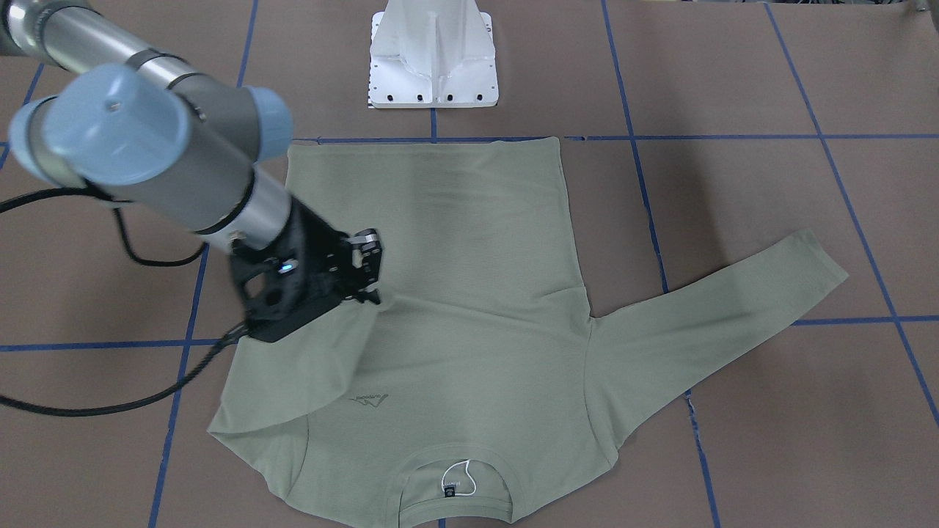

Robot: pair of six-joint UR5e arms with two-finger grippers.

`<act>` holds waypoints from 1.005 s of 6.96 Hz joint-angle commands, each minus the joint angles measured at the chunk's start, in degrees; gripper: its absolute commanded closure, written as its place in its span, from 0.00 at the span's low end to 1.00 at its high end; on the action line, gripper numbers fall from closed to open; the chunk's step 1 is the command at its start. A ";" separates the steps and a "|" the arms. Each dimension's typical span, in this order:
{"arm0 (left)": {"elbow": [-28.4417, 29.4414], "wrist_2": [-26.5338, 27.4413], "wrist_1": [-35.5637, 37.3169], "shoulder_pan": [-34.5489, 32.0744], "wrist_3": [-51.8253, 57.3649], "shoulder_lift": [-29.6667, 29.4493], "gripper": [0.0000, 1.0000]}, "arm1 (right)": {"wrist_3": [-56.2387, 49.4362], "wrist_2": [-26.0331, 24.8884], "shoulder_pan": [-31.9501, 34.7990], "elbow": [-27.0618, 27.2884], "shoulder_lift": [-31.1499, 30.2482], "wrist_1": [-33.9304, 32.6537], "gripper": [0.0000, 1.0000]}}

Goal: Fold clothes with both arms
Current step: 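Carry the grasped sleeve across the shirt body toward the collar with the right gripper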

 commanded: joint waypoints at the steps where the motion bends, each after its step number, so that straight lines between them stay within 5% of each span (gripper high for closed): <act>1: 0.48 0.13 -0.03 0.00 -0.10 0.19 0.01 | 0.52 -11.97 -9.63 -3.33 7.25 -0.96 1.00; 4: 1.53 0.13 -0.12 0.00 -0.01 0.19 0.01 | 0.52 -18.95 -15.45 -11.92 8.75 4.11 1.00; 7: 1.62 0.21 -0.12 0.00 -0.09 0.11 0.01 | 0.52 -24.64 -16.34 -25.63 17.17 9.03 1.00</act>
